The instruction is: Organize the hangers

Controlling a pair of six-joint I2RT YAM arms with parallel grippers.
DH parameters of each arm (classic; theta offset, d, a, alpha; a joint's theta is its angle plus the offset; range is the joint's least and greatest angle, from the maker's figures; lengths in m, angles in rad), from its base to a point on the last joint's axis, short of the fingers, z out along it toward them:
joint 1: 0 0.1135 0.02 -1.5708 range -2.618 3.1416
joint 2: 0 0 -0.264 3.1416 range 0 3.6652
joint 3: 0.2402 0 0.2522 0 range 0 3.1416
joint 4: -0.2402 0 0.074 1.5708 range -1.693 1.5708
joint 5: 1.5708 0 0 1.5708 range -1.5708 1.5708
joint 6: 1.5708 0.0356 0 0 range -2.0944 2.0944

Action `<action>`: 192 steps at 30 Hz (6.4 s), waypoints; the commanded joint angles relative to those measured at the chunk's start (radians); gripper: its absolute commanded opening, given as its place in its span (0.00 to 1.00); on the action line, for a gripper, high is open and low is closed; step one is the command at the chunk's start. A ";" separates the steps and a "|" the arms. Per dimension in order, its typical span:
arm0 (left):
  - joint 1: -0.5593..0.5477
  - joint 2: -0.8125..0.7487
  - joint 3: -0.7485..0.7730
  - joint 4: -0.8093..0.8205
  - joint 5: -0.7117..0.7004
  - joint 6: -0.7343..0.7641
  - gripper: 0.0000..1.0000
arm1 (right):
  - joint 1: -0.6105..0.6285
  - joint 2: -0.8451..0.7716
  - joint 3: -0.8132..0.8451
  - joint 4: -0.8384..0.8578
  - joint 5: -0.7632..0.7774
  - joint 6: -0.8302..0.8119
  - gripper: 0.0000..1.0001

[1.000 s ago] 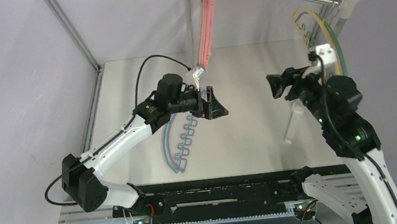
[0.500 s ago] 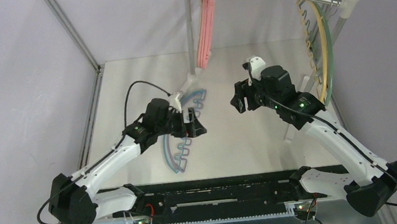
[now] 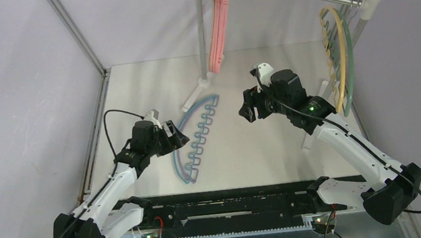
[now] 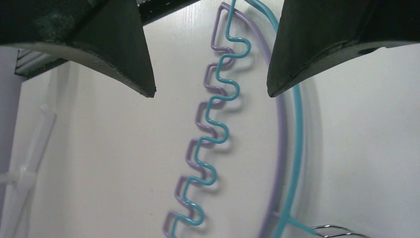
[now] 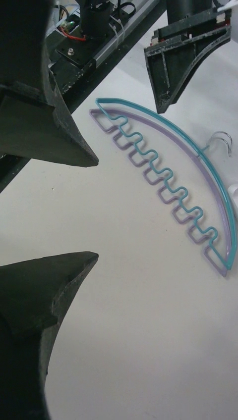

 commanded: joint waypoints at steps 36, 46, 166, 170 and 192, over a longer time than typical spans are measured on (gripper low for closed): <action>0.097 0.309 -0.081 0.236 0.001 0.068 0.33 | -0.087 -0.022 -0.012 0.016 -0.057 0.014 0.71; 0.097 0.315 -0.075 0.270 0.052 0.062 0.00 | -0.058 -0.021 -0.011 -0.006 -0.067 0.002 0.69; -0.147 -0.324 0.273 -0.096 0.020 -0.006 0.80 | 0.810 -0.098 0.015 -0.075 0.678 0.733 0.00; -0.147 -0.314 0.253 -0.082 0.020 -0.010 0.80 | 0.844 -0.119 0.047 -0.035 0.751 0.721 0.00; -0.146 -0.344 0.235 -0.117 0.028 -0.001 0.79 | 0.581 0.046 0.327 0.391 0.921 0.349 0.00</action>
